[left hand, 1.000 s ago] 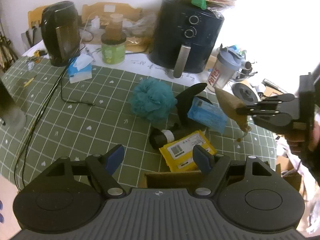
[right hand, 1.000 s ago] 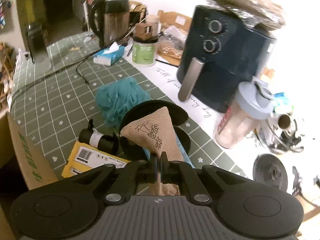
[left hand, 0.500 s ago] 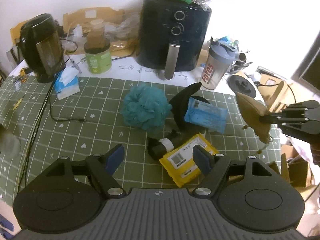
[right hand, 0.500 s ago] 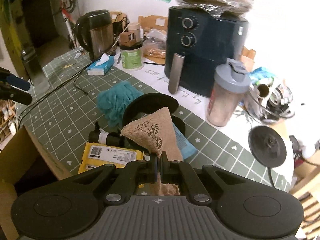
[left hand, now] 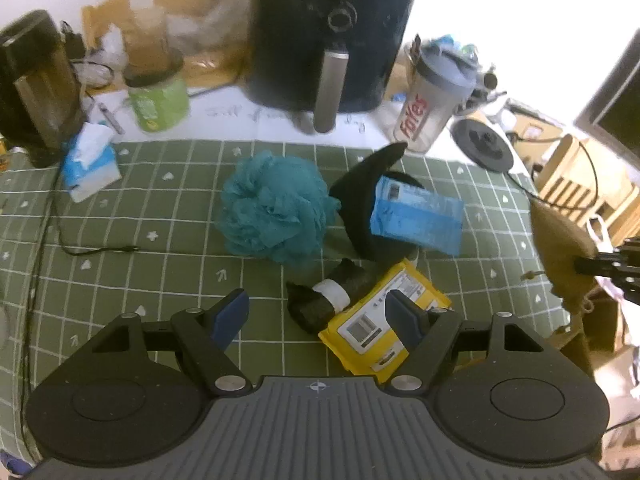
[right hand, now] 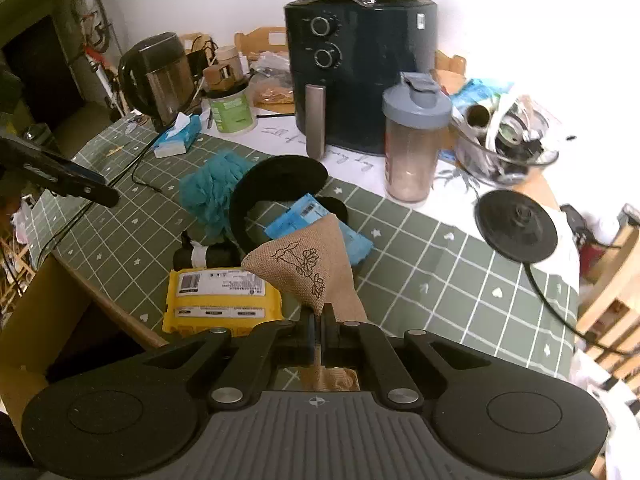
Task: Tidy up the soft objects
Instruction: 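Grasp the black roll wrapped in white tape with the left gripper while the right holds the pouch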
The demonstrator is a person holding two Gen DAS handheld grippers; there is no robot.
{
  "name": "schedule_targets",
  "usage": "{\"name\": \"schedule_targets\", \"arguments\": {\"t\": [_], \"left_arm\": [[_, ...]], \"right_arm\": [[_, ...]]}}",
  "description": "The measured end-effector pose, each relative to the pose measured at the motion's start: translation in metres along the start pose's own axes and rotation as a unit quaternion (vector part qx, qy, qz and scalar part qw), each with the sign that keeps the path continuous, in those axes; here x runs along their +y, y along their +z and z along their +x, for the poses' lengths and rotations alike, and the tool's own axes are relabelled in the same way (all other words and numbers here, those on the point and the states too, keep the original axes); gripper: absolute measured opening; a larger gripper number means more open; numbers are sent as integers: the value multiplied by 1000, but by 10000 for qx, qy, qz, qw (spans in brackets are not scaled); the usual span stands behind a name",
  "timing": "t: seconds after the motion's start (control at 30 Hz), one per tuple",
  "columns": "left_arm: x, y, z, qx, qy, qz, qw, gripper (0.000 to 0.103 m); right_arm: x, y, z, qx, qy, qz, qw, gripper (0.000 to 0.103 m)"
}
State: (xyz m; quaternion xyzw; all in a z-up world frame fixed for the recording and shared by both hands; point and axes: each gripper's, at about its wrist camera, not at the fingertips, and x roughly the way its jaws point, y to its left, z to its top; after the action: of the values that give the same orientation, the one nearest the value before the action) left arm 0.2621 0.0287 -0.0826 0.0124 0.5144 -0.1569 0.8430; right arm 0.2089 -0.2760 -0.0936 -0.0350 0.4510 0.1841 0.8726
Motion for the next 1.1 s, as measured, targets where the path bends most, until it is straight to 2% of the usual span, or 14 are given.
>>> {"name": "schedule_targets", "arguments": {"t": [0.3, 0.5, 0.67, 0.77, 0.93, 1.0, 1.1], "left_arm": [[4, 10, 56, 625, -102, 381, 9973, 75], [0, 13, 98, 1062, -230, 803, 9908, 75], [-3, 18, 124, 1236, -228, 1098, 9860, 74], [-4, 18, 138, 1310, -226, 1229, 9835, 66], [-11, 14, 158, 1492, -236, 1525, 9767, 60], [-12, 13, 162, 1524, -249, 1560, 9756, 54], [-13, 13, 167, 1552, -293, 1525, 9756, 51]], "right_arm": [[-9, -21, -10, 30, -47, 442, 9990, 5], [-10, -33, -15, 44, -74, 625, 9980, 5], [-9, -41, -20, 40, -134, 748, 9971, 5], [-9, -45, -22, 41, -178, 821, 9965, 5], [-12, -53, -28, 40, -259, 947, 9952, 5], [-12, -55, -29, 42, -291, 986, 9947, 5], [-11, -57, -31, 48, -318, 1024, 9942, 5]]}}
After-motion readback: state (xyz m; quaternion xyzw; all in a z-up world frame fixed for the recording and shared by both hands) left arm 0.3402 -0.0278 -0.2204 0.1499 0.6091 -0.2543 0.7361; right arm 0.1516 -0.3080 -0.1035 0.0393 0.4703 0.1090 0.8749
